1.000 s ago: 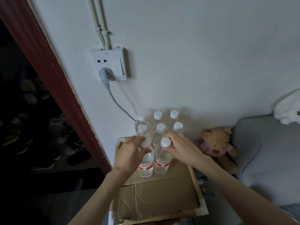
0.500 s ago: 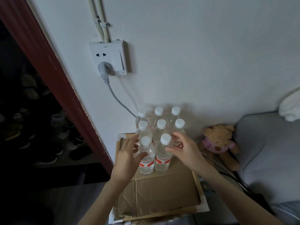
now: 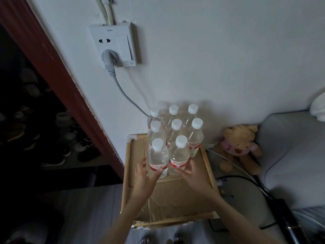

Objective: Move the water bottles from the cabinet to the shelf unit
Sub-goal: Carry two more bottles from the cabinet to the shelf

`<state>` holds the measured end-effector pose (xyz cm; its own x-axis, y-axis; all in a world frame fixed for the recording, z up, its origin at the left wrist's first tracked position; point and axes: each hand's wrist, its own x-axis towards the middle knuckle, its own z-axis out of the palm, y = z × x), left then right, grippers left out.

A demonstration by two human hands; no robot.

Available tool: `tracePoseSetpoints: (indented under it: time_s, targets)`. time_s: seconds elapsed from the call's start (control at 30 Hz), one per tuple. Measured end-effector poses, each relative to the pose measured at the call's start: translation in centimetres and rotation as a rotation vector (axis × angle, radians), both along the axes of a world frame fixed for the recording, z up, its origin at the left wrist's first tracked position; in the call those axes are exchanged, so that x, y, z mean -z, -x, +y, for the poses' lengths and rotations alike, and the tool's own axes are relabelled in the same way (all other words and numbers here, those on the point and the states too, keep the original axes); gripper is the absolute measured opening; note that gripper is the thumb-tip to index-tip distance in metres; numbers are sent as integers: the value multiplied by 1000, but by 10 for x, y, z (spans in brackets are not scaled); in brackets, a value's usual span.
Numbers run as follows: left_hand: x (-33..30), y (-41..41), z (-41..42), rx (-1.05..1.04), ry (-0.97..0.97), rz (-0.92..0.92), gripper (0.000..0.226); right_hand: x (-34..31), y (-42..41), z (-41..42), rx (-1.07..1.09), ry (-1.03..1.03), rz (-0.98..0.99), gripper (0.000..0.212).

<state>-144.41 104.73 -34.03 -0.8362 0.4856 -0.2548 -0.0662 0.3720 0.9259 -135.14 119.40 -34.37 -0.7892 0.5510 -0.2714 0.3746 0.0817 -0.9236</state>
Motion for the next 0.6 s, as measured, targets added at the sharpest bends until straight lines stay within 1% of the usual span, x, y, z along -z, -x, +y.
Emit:
tracePoseSetpoints:
  time_s: [0.03, 0.07, 0.13, 0.23, 0.33, 0.47, 0.53, 0.6]
  targets:
    - [8, 0, 1, 5, 0, -49, 93, 1, 1, 0, 7, 3, -2, 61]
    - [12, 1, 3, 10, 1, -75, 90, 1, 2, -1, 13, 8, -6, 61]
    - [15, 1, 6, 2, -5, -87, 83, 2, 2, -1, 18, 5, -20, 62]
    - [20, 2, 8, -10, -27, -100, 88, 5, 3, 0, 19, 21, -16, 63]
    - [24, 1, 7, -21, -19, -107, 88, 7, 4, 0, 17, 42, -15, 65]
    - [20, 0, 7, 30, -2, -72, 76, 9, 4, 4, -11, 70, -35, 67]
    - [17, 3, 4, 90, 36, -45, 79, 8, 1, 9, -70, 36, -57, 66]
    - [14, 7, 0, 136, 119, 12, 83, 5, -2, 13, -141, -45, -73, 63]
